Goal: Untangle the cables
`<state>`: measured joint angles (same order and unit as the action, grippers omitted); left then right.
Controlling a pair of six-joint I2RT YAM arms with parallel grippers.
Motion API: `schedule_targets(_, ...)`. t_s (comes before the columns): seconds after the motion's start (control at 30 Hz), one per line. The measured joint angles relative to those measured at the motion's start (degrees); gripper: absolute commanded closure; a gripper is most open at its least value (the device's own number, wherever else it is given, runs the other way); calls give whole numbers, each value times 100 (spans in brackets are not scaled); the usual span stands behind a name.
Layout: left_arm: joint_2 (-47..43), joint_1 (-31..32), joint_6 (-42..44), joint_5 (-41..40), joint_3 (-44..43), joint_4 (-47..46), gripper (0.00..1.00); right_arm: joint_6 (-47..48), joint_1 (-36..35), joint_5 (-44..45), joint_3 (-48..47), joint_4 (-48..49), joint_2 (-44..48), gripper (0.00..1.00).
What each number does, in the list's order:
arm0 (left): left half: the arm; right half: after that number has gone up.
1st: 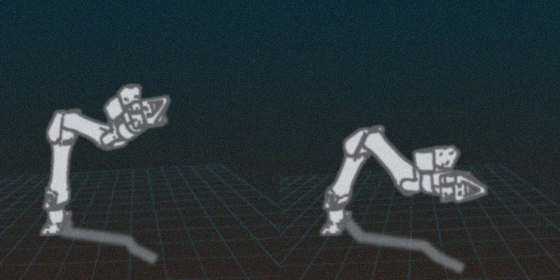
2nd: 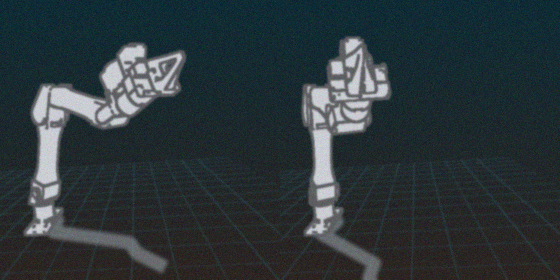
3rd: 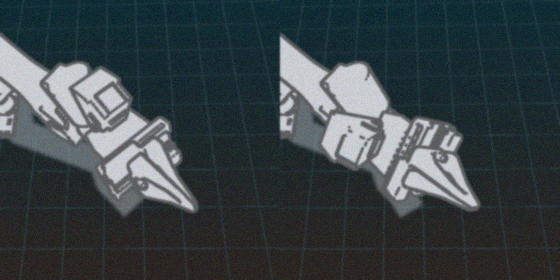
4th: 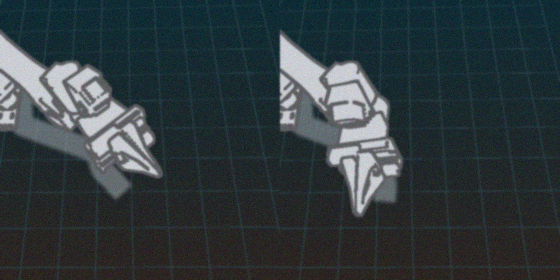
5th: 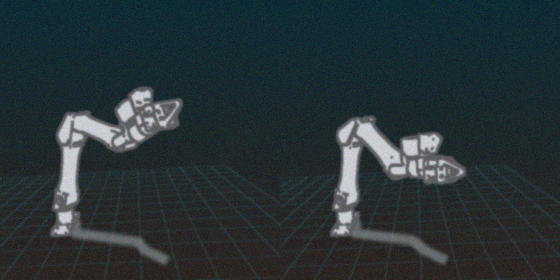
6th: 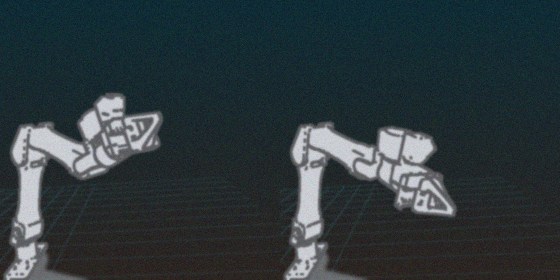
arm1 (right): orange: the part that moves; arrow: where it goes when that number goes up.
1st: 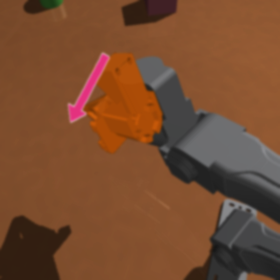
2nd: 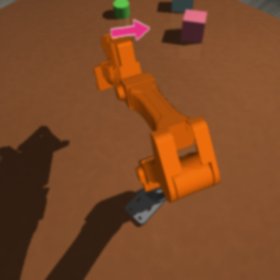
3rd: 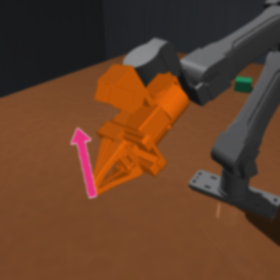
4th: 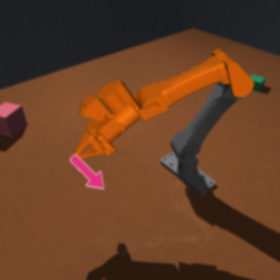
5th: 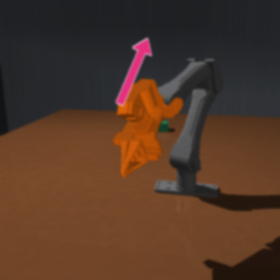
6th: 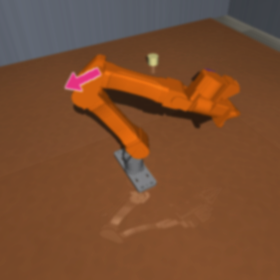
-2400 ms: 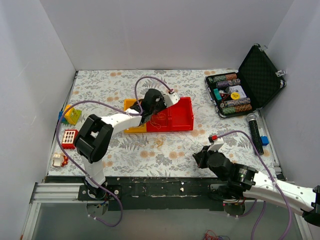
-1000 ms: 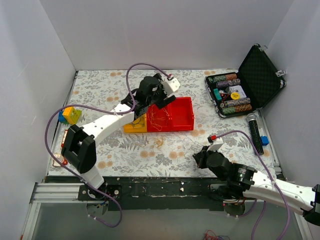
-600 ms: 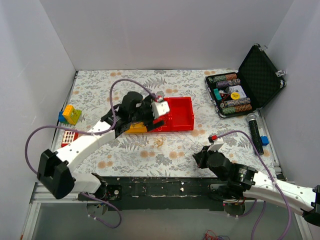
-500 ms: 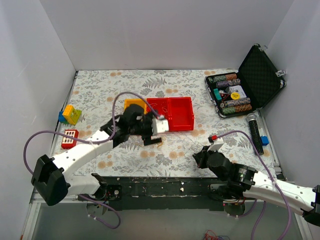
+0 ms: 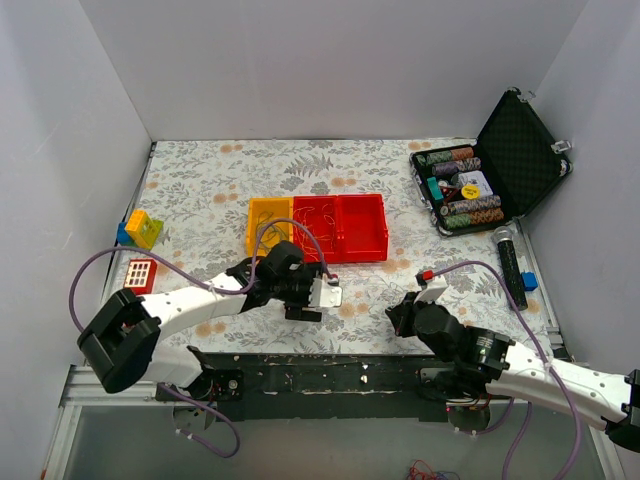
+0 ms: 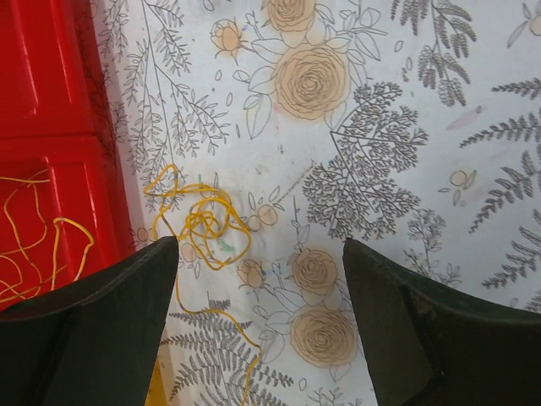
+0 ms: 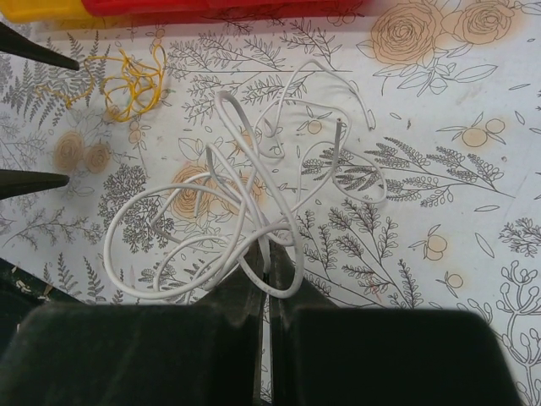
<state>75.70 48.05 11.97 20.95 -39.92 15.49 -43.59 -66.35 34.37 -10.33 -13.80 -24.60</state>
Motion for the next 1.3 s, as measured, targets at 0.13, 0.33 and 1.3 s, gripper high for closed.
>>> schedule_targets(0.13, 271, 0, 0, -116, 20, -468, 22, 0, 0, 0, 0, -4, 66, 99)
schedule_targets(0.33, 879, -101, -94, -177, -114, -535, 19, -4, 0, -2, 0, -39, 157, 99)
schedule_targets(1.3, 704, 92, -861, 422, -1770, 859, 100, -7, 0, -11, 2, -308, 730, 99)
